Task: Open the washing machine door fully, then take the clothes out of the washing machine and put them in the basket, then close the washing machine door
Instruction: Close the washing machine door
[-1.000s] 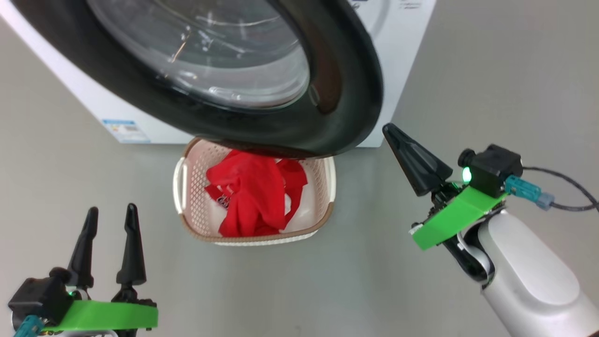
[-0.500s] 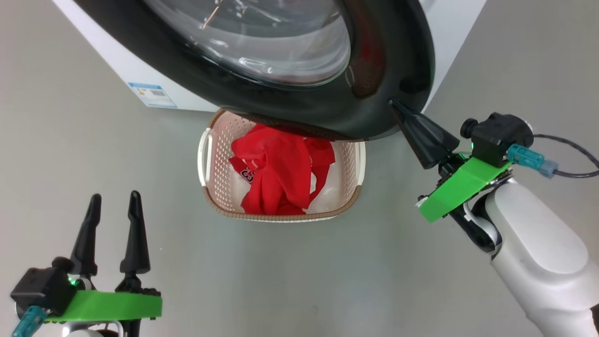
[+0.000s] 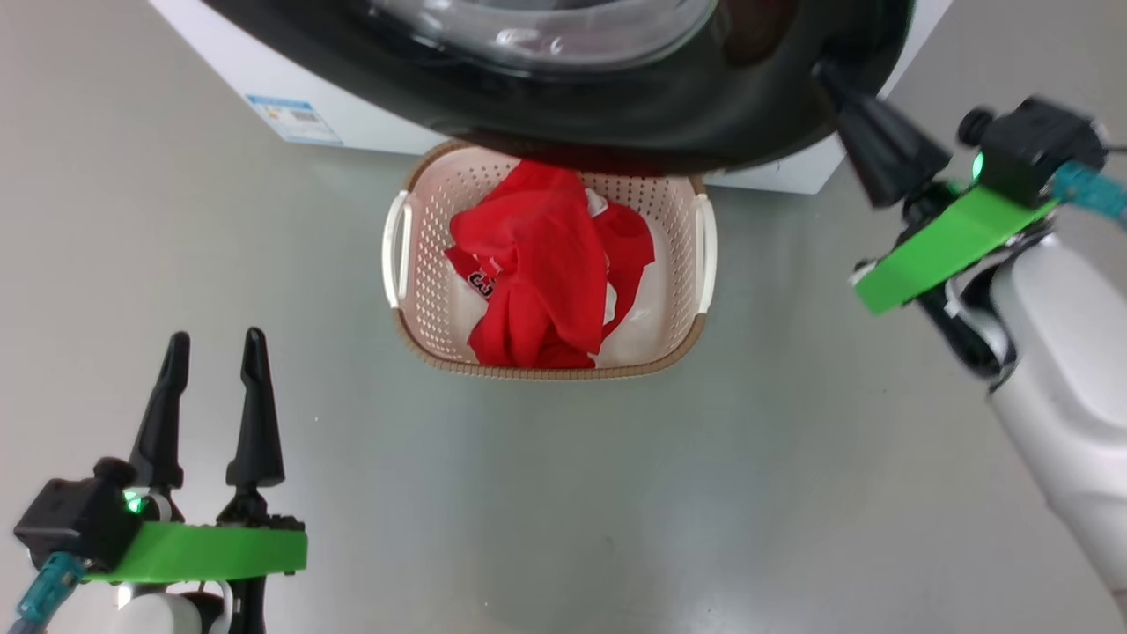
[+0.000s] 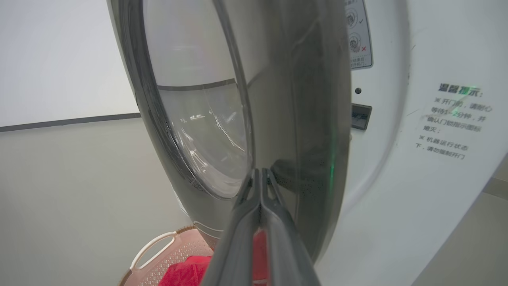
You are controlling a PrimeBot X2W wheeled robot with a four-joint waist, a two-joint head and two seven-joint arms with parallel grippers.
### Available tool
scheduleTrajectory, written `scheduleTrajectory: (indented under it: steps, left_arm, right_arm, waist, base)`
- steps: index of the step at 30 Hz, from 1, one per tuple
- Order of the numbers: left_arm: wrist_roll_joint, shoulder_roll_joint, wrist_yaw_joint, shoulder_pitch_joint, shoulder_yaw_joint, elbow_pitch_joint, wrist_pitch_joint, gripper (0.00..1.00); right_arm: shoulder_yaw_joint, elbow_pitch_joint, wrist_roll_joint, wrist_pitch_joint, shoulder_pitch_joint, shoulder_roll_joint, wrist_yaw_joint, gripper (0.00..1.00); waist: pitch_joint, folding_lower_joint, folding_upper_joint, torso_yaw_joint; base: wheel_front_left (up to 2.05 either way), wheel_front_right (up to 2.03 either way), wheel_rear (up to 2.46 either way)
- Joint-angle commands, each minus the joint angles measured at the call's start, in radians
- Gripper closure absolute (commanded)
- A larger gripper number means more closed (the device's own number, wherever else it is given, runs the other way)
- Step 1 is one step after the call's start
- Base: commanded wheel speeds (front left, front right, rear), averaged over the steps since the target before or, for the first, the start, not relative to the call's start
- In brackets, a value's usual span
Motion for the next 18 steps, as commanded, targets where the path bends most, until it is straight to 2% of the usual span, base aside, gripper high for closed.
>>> scheduleTrajectory:
  steps: [1,18]
  left_arm:
    - [0.009,0.017,-0.007,-0.023,0.037,-0.028,-0.009,0.00]
    - [0.021,-0.002,-0.016,-0.049,0.039,-0.032,-0.009,0.00]
  right_arm:
    - [-0.005,-0.014,-0.004,-0.005,-0.017,-0.007,0.001,1.00]
    - [-0.053,0.102,-0.002,-0.005,-0.214,-0.057,0.001,1.00]
  waist:
    - [0.022,0.0000,0.0000,0.016]
    - [0.077,0.0000,0.0000,0.062]
  base:
    - [0.00,0.00,0.00]
    - [0.00,0.00,0.00]
